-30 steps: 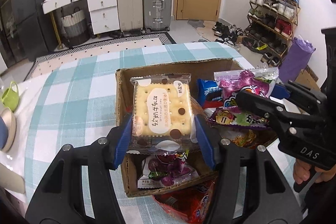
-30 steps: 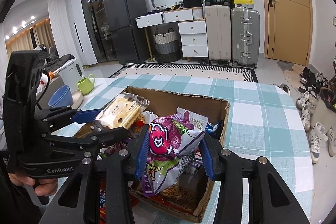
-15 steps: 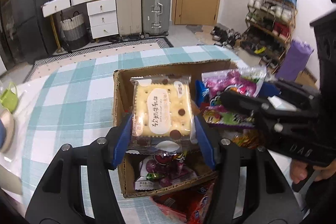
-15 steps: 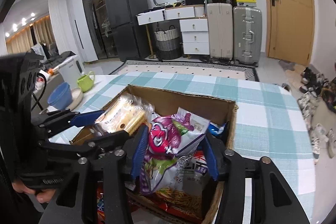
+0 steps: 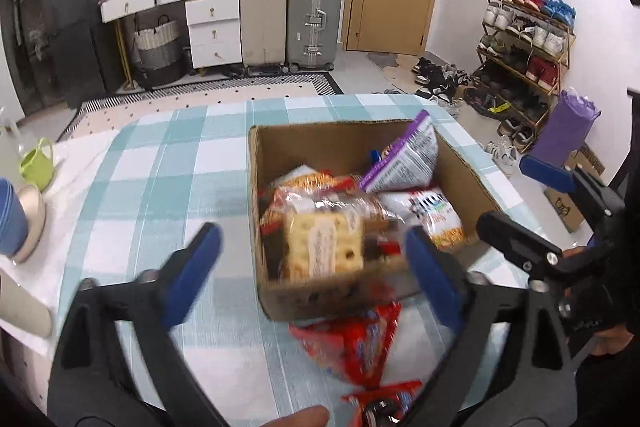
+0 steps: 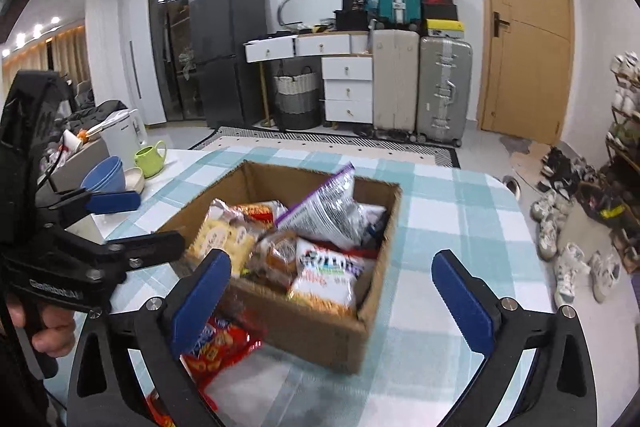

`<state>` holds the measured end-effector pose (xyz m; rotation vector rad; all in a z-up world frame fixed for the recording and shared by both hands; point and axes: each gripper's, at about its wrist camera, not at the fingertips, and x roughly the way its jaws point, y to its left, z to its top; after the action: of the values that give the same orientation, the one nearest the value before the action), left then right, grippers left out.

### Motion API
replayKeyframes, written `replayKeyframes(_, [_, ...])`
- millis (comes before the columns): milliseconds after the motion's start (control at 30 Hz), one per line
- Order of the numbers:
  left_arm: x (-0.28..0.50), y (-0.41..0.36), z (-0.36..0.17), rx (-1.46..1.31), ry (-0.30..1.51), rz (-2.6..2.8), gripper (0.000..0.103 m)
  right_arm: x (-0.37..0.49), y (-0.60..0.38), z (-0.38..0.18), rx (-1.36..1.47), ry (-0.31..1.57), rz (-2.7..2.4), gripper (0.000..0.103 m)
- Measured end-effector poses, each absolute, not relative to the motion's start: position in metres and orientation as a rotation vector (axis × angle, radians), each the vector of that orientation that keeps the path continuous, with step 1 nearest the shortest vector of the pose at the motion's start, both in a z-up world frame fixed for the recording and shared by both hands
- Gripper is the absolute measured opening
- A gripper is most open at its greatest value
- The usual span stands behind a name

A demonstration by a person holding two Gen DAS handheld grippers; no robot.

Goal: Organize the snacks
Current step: 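Open both grippers to drop the cracker pack and candy bag into the box, then move both grippers back toward the red chip bag and chocolate packet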

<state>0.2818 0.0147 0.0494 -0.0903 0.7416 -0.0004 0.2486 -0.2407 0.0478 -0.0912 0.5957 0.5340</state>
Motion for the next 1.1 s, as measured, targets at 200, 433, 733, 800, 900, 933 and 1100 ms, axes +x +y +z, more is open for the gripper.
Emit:
replayKeyframes(200, [0.245,0.023,0.051,-0.105,0.737,0.046,0.102,0.223,-0.252,0.043,-0.031,0.628,0.549,0.102])
replayKeyframes(433, [0.207,0.032,0.03,-0.128,0.776,0.06,0.102,0.197,-0.246,0.034,-0.025,0.663,0.565,0.102])
replayKeyframes(733, [0.171,0.046,0.006,-0.153,0.825,0.101,0.102,0.178,-0.231,0.006,-0.028,0.75,0.607,0.102])
replayKeyframes(800, [0.162,0.05,0.002,-0.167,0.832,0.11,0.102,0.174,-0.226,-0.001,-0.03,0.769,0.617,0.102])
replayKeyframes(900, [0.151,0.054,-0.002,-0.176,0.837,0.121,0.102,0.167,-0.22,-0.009,-0.036,0.785,0.621,0.102])
replayKeyframes(933, [0.149,0.055,-0.004,-0.176,0.84,0.122,0.102,0.166,-0.219,-0.012,-0.027,0.792,0.622,0.102])
replayKeyframes(1100, [0.142,0.054,-0.013,-0.173,0.858,0.123,0.102,0.163,-0.21,-0.021,-0.004,0.812,0.62,0.102])
